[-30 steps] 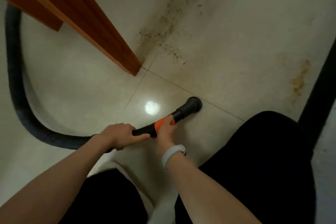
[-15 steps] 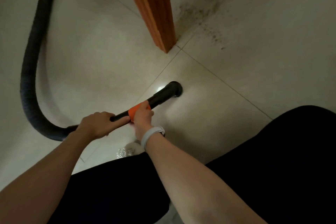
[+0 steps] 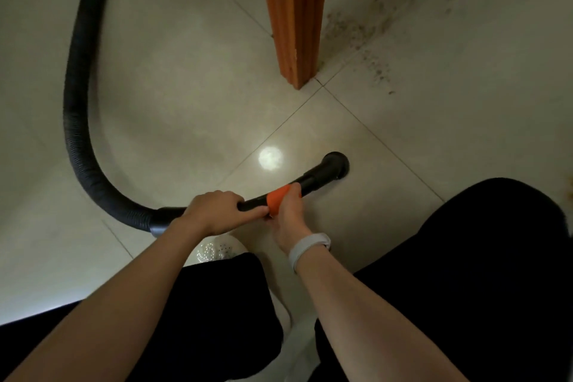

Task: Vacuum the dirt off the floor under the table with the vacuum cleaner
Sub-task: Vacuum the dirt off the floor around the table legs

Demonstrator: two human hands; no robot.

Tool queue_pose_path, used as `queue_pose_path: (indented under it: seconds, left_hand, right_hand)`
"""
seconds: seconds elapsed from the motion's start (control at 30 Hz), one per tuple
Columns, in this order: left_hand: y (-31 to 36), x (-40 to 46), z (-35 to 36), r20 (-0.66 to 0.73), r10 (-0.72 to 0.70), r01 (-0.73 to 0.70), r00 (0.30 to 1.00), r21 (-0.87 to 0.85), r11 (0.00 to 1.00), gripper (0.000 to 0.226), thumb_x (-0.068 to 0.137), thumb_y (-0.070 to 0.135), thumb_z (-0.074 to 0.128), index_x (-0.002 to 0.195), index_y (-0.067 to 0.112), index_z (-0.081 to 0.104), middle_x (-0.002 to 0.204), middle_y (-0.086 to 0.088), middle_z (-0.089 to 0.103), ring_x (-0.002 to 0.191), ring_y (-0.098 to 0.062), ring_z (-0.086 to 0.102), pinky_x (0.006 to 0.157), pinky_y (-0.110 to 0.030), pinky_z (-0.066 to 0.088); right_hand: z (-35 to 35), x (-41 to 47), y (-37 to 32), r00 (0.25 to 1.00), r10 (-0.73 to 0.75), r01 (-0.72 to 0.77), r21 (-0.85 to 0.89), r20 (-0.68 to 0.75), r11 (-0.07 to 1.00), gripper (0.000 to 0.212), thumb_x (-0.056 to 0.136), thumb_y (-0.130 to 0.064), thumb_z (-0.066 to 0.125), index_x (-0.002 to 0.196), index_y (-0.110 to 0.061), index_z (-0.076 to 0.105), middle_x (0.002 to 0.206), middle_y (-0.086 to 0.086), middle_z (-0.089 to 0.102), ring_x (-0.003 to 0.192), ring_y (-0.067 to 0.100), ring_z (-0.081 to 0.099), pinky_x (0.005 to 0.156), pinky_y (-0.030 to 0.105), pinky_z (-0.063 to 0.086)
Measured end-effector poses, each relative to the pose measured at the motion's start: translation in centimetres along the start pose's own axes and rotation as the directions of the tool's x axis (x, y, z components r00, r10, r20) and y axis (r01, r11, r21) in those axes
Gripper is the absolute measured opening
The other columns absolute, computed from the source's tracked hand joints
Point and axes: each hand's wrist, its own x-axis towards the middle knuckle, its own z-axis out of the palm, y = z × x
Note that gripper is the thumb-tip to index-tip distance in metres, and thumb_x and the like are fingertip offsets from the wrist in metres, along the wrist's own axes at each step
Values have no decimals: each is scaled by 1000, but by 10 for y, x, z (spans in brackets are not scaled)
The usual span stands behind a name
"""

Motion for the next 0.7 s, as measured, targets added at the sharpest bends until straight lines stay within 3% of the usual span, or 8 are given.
queue_pose_path:
  seconds: [0.1, 0.2, 0.37, 0.47, 0.6, 0.7]
  left_hand:
    - [15, 9, 5, -3, 45, -45, 999, 20, 999, 63, 77, 82, 34, 72, 22, 54, 67, 5, 58, 65, -12, 55, 55, -26, 36]
    - [31, 19, 3, -43, 78, -79, 996, -32, 996, 62, 80, 80, 33, 73, 22, 54, 70, 4, 60, 68, -14, 58, 56, -26, 37]
    - [61, 43, -7, -114, 164, -184, 980, -191, 964, 58, 86, 74, 31, 84, 21, 55, 78, 0, 66, 72, -17, 64, 69, -31, 50]
    - [74, 57, -20, -124, 231, -255, 965, -233, 939, 54, 89, 70, 30, 89, 21, 54, 82, -2, 67, 74, -18, 65, 71, -31, 50]
    - [88, 71, -40, -116, 307, -320, 945, -125, 939, 59, 89, 72, 23, 87, 22, 54, 81, 0, 67, 75, -18, 64, 67, -29, 47]
    - [97, 81, -50, -124, 335, -346, 934, -78, 935, 64, 88, 73, 19, 88, 21, 56, 80, 0, 65, 75, -19, 63, 67, -29, 45]
  right_hand:
    - [-15, 1, -9, 999, -33, 33, 2, -36, 999, 41, 100, -42, 31, 129, -14, 35, 89, 9, 49, 94, 30, 53, 90, 47, 50]
    - [-21, 1, -33, 994, -92, 91, -21, -52, 996, 52, 100, -43, 31, 140, -9, 31, 93, 10, 49, 95, 31, 52, 85, 47, 51]
    - [-23, 6, -98, 983, -169, 165, -61, -78, 984, 50, 100, -41, 34, 139, -10, 33, 102, 10, 48, 96, 29, 51, 77, 44, 47]
    - [-21, 5, -127, 971, -212, 197, -137, -112, 971, 51, 100, -44, 32, 136, -8, 36, 109, 13, 51, 100, 32, 54, 81, 46, 49]
    - [-26, -2, -157, 935, -267, 229, -176, -235, 957, 56, 101, -46, 29, 141, -7, 34, 130, 17, 49, 116, 37, 52, 87, 49, 47]
    - [-23, -13, -170, 912, -303, 277, -129, -277, 952, 52, 101, -42, 29, 141, -8, 34, 131, 16, 49, 116, 36, 52, 85, 47, 47]
